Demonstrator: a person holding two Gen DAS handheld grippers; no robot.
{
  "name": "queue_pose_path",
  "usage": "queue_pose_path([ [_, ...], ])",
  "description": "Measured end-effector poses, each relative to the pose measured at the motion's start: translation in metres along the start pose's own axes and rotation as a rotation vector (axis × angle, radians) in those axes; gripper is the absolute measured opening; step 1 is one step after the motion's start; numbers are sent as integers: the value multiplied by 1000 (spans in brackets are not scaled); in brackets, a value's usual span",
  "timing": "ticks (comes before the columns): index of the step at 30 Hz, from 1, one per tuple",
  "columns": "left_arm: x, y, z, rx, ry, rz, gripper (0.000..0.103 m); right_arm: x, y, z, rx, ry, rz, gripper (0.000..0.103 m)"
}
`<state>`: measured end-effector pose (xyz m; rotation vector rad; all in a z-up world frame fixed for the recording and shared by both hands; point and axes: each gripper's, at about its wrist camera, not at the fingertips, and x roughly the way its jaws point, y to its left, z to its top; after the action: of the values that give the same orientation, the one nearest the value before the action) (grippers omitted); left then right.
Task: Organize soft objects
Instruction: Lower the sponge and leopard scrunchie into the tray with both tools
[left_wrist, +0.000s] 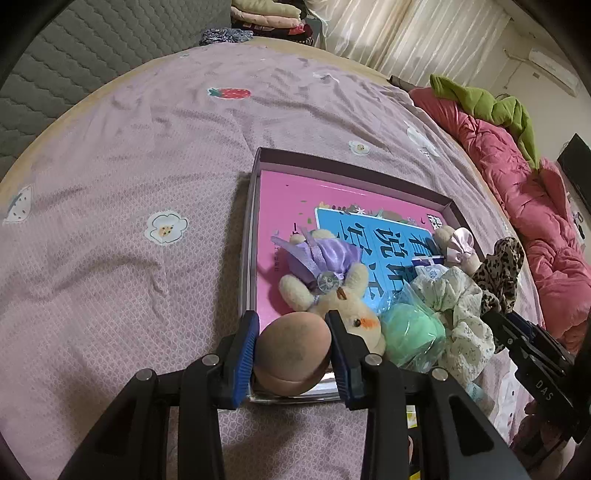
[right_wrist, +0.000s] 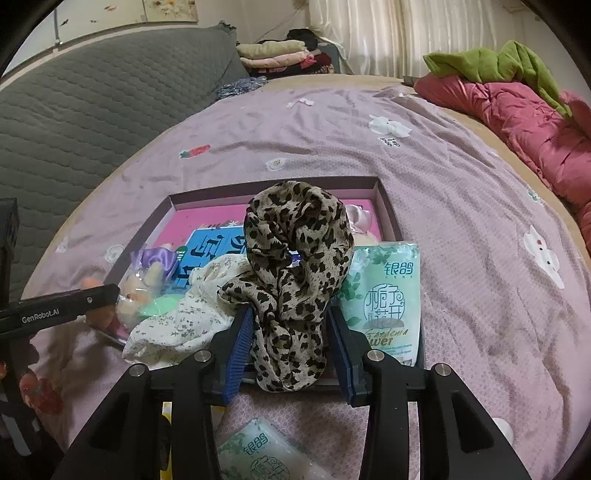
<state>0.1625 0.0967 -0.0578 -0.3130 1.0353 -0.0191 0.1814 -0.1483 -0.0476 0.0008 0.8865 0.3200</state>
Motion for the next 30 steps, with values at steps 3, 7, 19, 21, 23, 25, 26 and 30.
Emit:
queue_pose_path([
  [3,-3,1,1,-6,-20,-1,37,-5,0,1,2,-17,-3,48],
  [7,-5,3,4,-10,-33,-2,37,-10,-1,3,-3,-31,-14,54],
  [19,-5,1,5,3,-41,4,37,-22,-7,7,17,-62,-14,56],
  [21,-6,1,5,-1,-44,5,37,-23,-5,7,17,-63,-13,57],
  [23,-5,1,5,0,-40,0,37,-23,-5,6,15,-62,-13,57],
  [25,-2,0,6,3,-35,4,37,-24,-4,6,3,-66,-20,57],
  [26,-1,0,6,3,-32,8,37,-25,-2,6,-5,-71,-18,57],
  [30,-1,1,6,-2,-33,7,37,-26,1,6,-16,-70,-18,58],
])
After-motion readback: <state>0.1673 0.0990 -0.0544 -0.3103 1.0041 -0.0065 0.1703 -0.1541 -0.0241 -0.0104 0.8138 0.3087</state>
